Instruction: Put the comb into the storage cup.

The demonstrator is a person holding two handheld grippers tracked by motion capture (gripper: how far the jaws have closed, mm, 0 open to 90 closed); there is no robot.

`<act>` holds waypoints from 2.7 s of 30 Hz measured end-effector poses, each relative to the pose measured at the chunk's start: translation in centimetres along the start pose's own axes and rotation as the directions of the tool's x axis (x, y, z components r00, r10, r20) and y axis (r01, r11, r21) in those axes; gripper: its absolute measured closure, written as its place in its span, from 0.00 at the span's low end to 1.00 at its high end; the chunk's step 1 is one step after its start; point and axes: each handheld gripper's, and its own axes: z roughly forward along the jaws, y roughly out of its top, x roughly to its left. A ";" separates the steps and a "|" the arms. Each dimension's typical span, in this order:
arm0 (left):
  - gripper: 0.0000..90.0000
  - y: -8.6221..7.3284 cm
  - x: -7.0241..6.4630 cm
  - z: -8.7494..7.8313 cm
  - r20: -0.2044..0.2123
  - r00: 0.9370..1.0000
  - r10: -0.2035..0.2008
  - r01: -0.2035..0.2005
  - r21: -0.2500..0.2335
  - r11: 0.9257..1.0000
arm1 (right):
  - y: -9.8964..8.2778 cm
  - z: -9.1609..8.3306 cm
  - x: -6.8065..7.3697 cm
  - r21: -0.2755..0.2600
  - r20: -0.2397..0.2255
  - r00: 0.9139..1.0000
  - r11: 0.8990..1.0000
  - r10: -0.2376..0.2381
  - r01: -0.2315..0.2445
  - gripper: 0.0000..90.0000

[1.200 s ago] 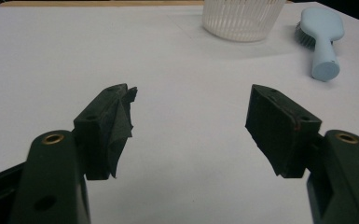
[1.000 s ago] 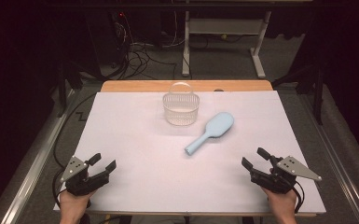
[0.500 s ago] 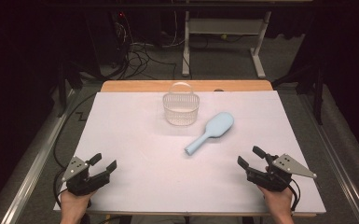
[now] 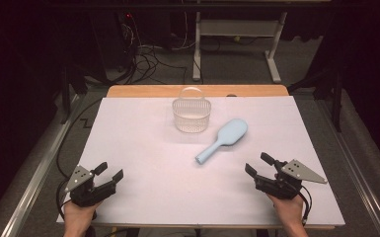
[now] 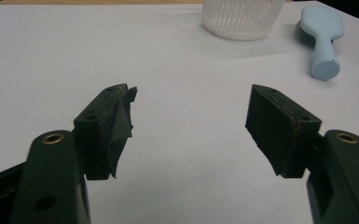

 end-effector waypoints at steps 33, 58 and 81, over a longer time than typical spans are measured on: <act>0.35 0.0 0.0 0.0 -0.002 1.000 -0.002 0.002 -0.003 1.000 | 3.3 6.0 2.4 0.049 -0.110 0.994 0.999 0.024 -0.019 0.46; 0.35 0.0 0.0 0.1 0.002 1.000 0.003 -0.003 0.000 1.000 | 6.6 11.2 3.0 0.377 -0.140 0.990 0.926 0.028 0.028 0.85; 0.35 0.1 0.1 0.2 0.003 1.000 -0.002 0.002 -0.002 1.000 | 8.2 18.2 4.1 0.690 -0.131 0.989 0.710 -0.075 0.145 1.00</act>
